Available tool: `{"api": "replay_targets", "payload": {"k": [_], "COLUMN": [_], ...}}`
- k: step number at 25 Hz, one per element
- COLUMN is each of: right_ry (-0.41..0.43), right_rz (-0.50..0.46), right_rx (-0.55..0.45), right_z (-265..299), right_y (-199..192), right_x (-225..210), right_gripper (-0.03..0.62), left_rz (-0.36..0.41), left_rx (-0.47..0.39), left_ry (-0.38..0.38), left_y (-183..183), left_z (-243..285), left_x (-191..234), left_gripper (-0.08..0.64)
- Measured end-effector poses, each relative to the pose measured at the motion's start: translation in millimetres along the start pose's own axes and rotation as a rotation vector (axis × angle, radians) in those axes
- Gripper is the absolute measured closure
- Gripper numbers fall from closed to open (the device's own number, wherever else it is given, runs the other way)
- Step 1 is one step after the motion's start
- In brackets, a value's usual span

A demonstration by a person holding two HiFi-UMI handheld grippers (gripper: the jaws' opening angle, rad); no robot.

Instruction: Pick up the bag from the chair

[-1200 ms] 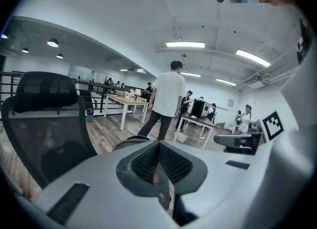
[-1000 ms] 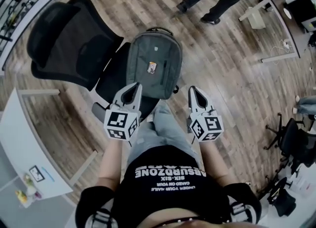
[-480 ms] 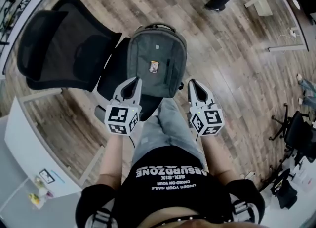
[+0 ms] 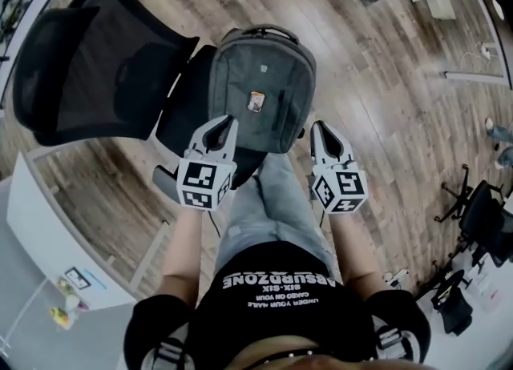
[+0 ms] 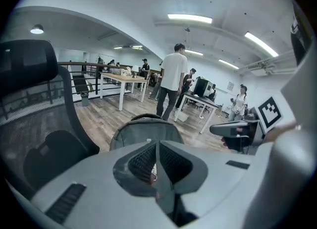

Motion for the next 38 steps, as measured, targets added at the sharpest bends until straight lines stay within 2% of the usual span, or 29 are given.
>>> {"api": "replay_targets", "payload": {"k": [6,13,26,38], "right_ry": [0.013,0.017,0.0,-0.047], "right_rz": [-0.009,-0.033,-0.043,-0.045], "right_rx": [0.006,0.039,0.107,0.175], "right_z": [21,43,72,96], "right_y": [-5,-19,-43,-66], "right_x": [0,-8,-24,-35], "right_gripper": [0.572,0.508,0.439,0.413], "left_rz": [0.012,0.014,0.009,0.006], "left_rx": [0.0,0.027,0.085,0.111], "left_ry": [0.025,0.049,0.137,0.244], "left_y": [3,-1,-26,-42], "left_z": [21,43,69,91], "left_x": [15,25,51,83], "left_gripper": [0.541,0.537,0.412,0.374]}}
Point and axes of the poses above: the fingertips, and each gripper's own axes: z forward along the fingers, x to its left, y out of its top, the point moved 8 cm from there along -z, backward along the fingers, and after that the axes turned 3 degrees about -z, right-handed, at the moved point
